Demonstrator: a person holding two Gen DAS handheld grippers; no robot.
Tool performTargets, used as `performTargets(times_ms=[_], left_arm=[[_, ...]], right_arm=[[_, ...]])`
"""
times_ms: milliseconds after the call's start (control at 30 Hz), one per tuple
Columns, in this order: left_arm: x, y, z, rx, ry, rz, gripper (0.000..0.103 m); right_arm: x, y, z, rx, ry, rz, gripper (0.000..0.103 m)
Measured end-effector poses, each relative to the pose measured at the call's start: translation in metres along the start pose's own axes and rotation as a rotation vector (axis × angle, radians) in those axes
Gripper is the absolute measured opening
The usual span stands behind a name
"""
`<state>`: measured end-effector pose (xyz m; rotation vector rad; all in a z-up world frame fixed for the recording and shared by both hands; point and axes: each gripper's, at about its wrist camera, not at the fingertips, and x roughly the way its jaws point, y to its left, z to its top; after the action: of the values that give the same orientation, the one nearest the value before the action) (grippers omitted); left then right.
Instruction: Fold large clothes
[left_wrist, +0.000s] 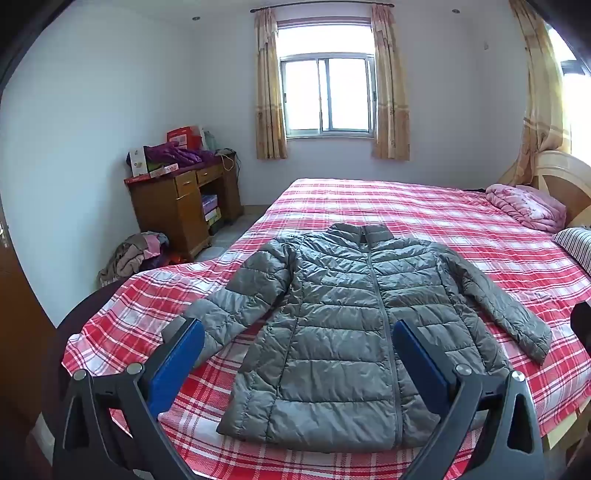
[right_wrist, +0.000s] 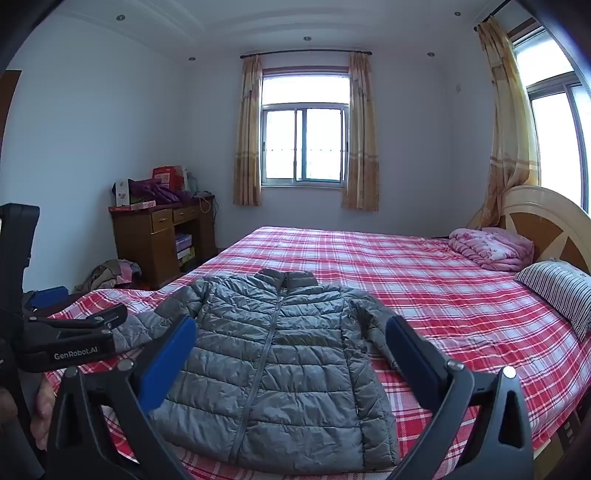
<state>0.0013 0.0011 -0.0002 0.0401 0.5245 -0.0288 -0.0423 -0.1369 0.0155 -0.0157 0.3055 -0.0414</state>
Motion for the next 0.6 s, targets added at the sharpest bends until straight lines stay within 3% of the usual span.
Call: performTargets(times_ms=[600], left_arm=[[-0.0040, 0.0010, 0.0015, 0.000, -0.030, -0.007, 0.102]], right_arm=[[-0.0005, 0.0034, -0.0014, 0.001, 0.003, -0.002, 0.103]])
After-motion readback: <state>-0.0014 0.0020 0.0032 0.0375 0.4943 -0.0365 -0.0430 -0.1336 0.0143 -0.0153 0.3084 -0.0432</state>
